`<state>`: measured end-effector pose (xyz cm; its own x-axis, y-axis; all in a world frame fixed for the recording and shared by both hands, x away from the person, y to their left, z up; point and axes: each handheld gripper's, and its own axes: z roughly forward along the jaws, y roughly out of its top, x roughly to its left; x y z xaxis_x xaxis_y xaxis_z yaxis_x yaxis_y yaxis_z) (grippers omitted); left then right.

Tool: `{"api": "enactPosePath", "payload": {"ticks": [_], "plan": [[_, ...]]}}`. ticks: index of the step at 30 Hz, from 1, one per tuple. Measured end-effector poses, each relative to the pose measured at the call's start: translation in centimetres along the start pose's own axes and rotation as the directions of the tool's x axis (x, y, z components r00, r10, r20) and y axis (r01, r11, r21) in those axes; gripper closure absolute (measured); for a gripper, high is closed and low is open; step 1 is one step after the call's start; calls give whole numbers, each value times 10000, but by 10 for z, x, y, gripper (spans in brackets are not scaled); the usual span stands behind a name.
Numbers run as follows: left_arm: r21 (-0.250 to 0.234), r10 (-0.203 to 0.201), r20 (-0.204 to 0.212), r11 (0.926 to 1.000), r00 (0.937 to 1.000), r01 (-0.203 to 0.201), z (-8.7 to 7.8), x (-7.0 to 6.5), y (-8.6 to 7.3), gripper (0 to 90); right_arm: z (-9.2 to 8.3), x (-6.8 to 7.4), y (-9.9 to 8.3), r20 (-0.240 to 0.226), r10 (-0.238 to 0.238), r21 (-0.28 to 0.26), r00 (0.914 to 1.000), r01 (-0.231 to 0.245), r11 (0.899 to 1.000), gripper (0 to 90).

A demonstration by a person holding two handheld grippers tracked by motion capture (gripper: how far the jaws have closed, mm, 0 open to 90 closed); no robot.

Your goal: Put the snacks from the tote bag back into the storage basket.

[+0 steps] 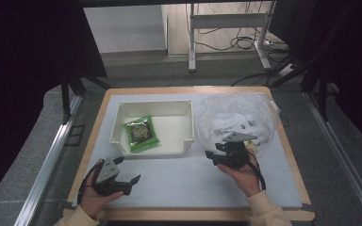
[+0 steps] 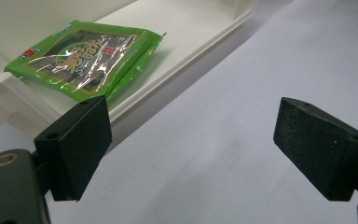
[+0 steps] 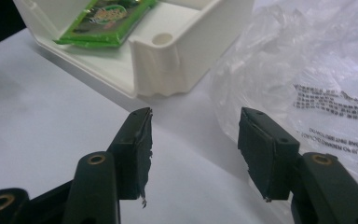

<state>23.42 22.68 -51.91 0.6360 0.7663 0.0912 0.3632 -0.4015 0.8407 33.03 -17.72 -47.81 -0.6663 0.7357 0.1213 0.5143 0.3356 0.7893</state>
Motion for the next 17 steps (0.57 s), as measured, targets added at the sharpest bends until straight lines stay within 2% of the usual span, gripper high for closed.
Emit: {"api": "enactPosePath", "payload": {"ticks": [8,17], "plan": [[-14,27,51,10000,10000,-27,0,1,0,114,5,2,-4,-16,-76,145,10000,76,9999,449],[-45,71,95,10000,9999,-70,2,1,1,113,3,3,-3,80,-227,30,9997,226,9997,445]]}}
